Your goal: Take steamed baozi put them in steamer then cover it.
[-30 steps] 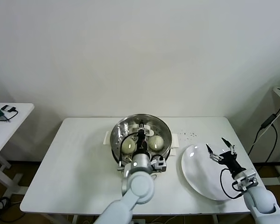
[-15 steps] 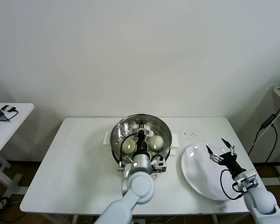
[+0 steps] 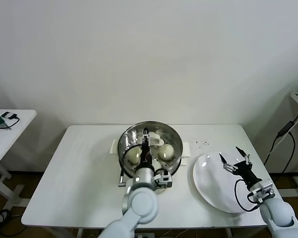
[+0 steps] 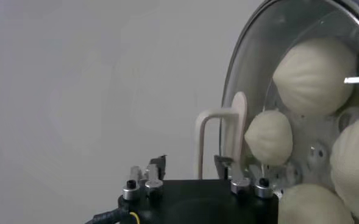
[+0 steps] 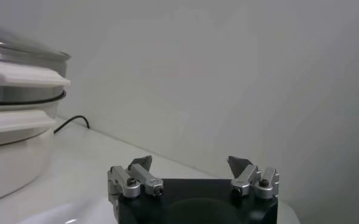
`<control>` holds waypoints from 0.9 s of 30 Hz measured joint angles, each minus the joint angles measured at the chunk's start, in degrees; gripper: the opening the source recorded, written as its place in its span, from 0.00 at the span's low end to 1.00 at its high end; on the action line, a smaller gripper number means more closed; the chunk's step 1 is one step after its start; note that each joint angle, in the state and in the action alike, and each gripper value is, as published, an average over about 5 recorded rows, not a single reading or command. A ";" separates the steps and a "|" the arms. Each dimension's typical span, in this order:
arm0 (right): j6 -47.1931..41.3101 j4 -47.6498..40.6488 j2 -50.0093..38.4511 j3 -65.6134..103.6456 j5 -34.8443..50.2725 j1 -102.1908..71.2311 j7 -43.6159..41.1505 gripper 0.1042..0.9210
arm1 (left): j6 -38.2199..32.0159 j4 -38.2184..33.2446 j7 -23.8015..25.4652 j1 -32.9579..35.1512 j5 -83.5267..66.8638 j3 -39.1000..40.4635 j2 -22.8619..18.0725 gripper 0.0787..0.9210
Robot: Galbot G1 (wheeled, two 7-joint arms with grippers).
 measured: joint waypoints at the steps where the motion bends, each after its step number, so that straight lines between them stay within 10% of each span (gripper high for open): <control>1: -0.09 0.03 -0.04 -0.02 0.00 0.09 0.00 0.88 | 0.00 -0.63 -0.03 0.35 -0.30 -0.08 0.26 0.64; 9: -1.05 0.31 -0.25 -0.12 -0.55 0.70 0.10 0.88 | 0.05 -6.30 -1.11 3.54 -4.12 -0.94 2.69 0.87; 27: -6.08 4.36 0.74 -0.11 -3.57 -0.86 2.65 0.88 | -3.23 -18.36 -18.89 16.00 -31.39 -16.09 9.63 0.88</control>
